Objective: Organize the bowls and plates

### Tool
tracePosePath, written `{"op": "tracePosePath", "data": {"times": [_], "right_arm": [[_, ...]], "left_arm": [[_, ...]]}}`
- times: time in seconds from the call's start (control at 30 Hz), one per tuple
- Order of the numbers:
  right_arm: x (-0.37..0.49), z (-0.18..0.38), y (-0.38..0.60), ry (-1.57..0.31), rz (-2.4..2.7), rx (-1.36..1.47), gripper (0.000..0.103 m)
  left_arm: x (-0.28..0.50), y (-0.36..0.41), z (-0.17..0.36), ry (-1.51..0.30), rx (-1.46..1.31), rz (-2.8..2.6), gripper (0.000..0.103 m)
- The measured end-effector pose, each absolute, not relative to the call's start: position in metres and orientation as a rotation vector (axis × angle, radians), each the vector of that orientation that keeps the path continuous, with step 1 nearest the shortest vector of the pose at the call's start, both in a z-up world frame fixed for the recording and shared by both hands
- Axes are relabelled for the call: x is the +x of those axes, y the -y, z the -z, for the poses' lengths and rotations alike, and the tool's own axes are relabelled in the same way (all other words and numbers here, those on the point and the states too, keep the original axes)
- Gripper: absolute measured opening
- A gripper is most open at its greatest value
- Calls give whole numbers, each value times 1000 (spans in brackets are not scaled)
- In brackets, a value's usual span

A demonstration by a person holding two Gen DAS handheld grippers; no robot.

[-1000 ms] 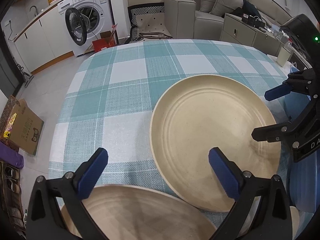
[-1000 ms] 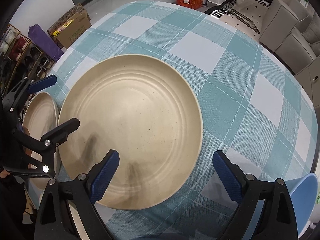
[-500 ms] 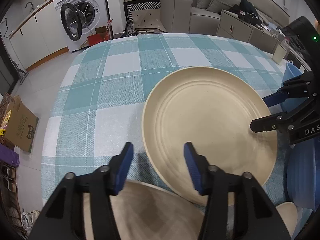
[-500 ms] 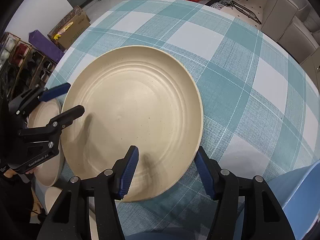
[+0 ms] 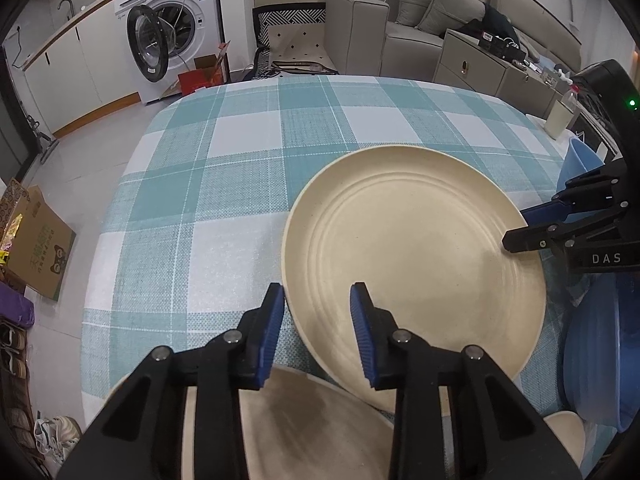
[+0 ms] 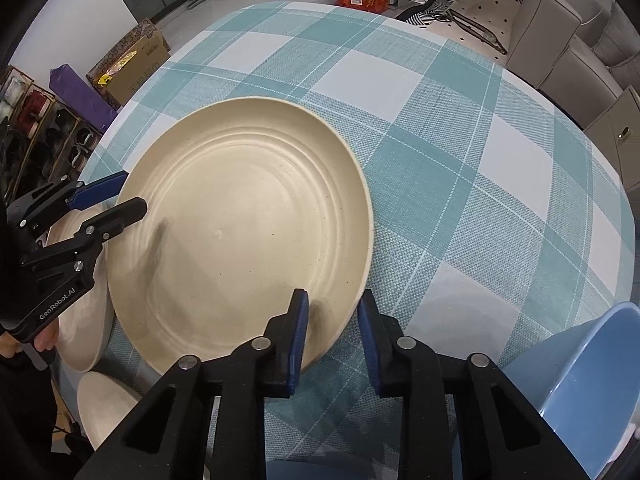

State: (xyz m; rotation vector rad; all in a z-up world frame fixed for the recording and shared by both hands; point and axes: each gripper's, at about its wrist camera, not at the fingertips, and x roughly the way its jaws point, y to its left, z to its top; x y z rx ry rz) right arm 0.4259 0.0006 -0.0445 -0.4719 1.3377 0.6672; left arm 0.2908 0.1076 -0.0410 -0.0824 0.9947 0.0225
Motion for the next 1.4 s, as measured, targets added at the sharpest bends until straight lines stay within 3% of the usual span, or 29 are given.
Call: {"op": "tracePosePath", "data": {"times": [1.4], "right_arm": [[365,-56,30,-1106,-717,-329,21]], "left_arm": [[226,-111,-32,-792,-92,-74,30]]}}
